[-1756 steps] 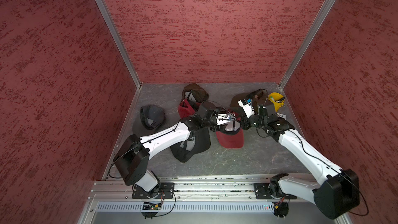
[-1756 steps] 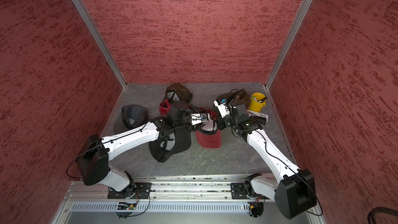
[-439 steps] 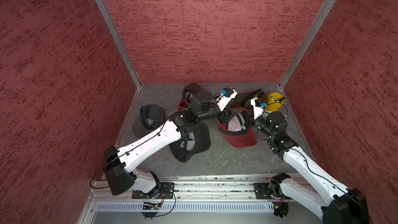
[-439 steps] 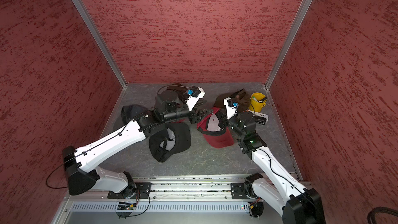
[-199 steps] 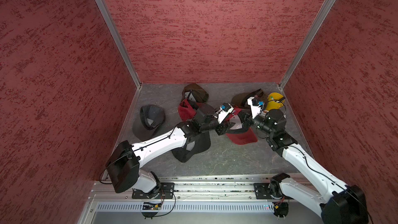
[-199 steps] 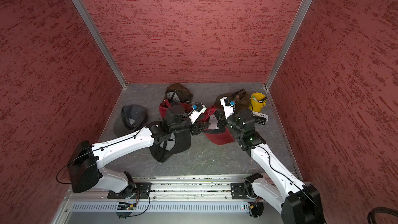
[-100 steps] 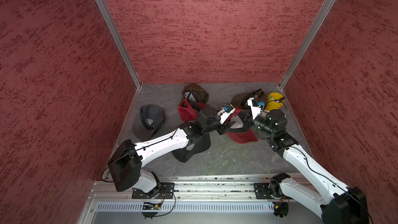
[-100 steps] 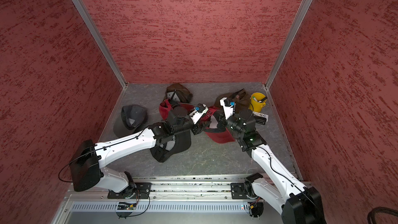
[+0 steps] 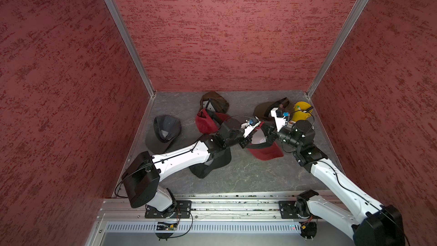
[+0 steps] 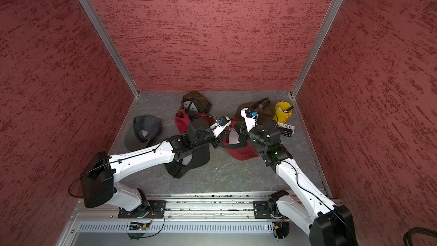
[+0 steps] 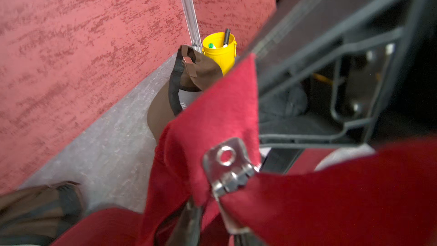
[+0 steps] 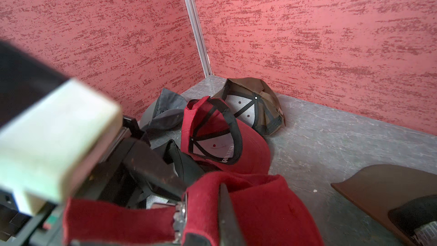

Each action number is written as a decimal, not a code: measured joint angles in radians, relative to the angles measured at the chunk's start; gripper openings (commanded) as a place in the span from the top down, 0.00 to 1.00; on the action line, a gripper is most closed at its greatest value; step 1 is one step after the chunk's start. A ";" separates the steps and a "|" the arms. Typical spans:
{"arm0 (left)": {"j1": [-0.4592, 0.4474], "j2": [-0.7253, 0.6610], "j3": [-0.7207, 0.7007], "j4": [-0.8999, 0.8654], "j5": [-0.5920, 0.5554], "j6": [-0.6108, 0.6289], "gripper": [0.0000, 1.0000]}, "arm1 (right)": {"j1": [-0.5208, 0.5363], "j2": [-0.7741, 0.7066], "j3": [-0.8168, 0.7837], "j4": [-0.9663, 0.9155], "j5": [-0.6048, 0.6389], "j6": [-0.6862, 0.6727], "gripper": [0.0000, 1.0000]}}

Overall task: Open the adjustable buckle of the baseball cap
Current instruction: Pull the adjustable strap on the baseball cap.

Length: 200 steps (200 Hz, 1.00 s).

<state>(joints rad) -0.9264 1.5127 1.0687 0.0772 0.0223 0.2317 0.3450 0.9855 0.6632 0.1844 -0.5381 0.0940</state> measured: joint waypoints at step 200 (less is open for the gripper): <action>0.125 -0.040 0.229 -0.421 0.510 -0.138 1.00 | 0.003 -0.174 -0.065 -0.077 0.118 -0.285 0.59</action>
<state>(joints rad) -0.8013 1.4727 1.2976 -0.3435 0.5327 0.0933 0.3485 0.8116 0.5983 0.1074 -0.4198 -0.1909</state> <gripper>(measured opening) 0.066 0.400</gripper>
